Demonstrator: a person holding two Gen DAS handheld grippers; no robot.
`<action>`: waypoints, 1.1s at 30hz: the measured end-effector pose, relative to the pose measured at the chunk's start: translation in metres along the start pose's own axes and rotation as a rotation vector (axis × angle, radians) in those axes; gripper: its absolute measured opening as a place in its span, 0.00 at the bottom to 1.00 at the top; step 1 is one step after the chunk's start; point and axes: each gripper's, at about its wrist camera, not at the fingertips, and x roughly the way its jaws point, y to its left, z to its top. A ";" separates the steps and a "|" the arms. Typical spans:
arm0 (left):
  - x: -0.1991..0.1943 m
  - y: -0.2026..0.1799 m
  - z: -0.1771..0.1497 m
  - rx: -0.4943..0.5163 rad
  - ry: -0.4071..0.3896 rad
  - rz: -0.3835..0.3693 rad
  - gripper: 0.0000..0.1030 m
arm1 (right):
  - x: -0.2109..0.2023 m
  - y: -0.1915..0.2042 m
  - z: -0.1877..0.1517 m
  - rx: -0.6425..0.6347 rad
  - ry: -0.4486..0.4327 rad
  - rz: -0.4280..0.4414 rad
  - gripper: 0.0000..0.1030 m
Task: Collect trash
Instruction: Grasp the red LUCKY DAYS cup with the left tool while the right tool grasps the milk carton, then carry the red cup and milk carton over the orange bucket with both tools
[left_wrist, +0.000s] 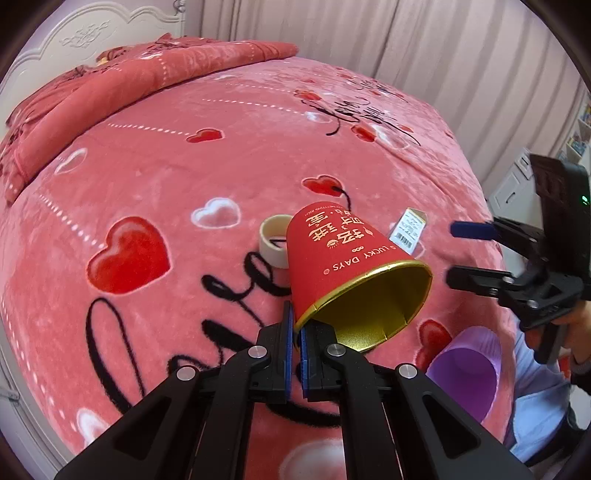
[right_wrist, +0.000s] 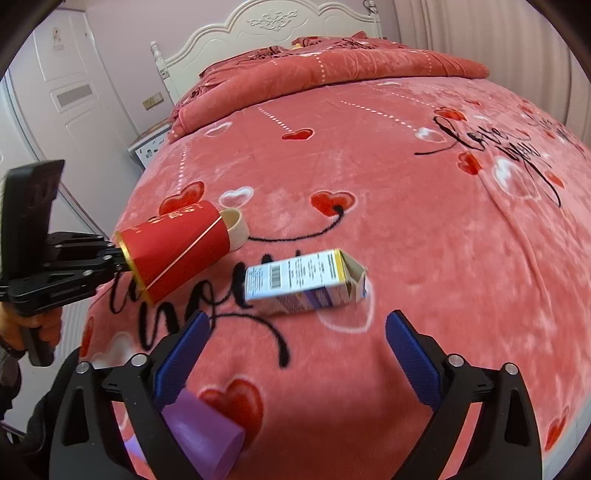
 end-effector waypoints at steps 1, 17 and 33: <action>0.000 0.000 0.000 0.001 0.001 -0.008 0.05 | 0.004 0.001 0.002 -0.008 0.001 -0.007 0.92; 0.024 0.003 -0.002 0.023 0.038 -0.055 0.05 | 0.052 0.005 0.017 -0.057 0.055 -0.016 0.69; -0.022 -0.023 0.004 0.056 -0.028 -0.056 0.05 | -0.017 0.011 0.010 -0.044 -0.034 0.026 0.68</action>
